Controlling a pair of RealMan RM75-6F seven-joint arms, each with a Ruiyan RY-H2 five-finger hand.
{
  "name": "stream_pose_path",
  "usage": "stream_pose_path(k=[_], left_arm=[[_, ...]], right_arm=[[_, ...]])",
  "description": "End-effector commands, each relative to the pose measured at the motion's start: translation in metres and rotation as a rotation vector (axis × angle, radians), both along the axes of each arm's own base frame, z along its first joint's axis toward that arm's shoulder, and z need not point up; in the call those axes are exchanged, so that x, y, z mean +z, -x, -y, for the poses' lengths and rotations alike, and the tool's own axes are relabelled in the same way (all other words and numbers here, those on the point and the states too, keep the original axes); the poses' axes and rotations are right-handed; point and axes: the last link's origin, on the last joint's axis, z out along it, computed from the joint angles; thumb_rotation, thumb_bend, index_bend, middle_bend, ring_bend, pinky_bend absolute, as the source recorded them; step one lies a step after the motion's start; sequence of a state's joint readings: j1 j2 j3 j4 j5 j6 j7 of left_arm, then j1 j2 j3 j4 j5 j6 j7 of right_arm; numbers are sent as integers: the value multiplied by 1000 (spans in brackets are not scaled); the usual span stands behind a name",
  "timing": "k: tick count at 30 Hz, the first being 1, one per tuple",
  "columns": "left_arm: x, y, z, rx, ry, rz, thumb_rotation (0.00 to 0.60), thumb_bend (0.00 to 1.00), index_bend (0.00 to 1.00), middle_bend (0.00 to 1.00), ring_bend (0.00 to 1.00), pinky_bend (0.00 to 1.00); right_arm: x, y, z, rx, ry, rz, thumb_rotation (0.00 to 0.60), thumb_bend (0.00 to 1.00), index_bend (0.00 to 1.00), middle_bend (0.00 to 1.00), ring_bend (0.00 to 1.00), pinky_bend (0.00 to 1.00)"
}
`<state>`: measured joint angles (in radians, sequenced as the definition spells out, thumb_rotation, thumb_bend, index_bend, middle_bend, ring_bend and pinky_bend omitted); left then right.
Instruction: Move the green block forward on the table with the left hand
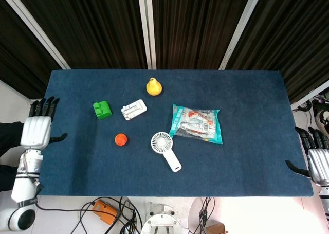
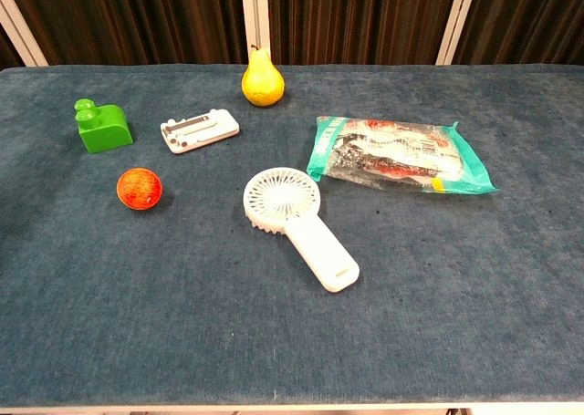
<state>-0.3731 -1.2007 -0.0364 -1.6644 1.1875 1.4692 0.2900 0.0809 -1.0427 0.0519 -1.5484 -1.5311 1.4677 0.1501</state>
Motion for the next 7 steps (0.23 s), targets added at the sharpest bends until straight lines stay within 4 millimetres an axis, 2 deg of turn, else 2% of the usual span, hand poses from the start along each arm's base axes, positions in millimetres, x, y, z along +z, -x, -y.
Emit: stream_pose_path(k=[1, 3, 4, 5, 7], left_arm=[[16, 18, 48, -7, -3, 18, 600, 7, 0, 16, 0, 33], [19, 24, 66, -4, 3, 2, 600, 7, 0, 16, 0, 31], [6, 11, 66, -34, 27, 63, 600, 7, 0, 16, 0, 30], [15, 21, 79, 0, -3, 59, 600, 7, 0, 16, 0, 30], [17, 23, 91, 12, 15, 55, 600, 7, 0, 16, 0, 30]], right_arm=[[-1, 0, -1, 5, -4, 7, 600, 334, 37, 175, 0, 88], [-1, 1, -2, 5, -8, 13, 600, 335, 39, 175, 0, 88], [-1, 1, -2, 5, -9, 17, 600, 335, 39, 175, 0, 88], [-1, 1, -1, 8, -8, 19, 600, 335, 39, 175, 0, 88], [-1, 0, 0, 13, -11, 21, 600, 335, 40, 175, 0, 88]])
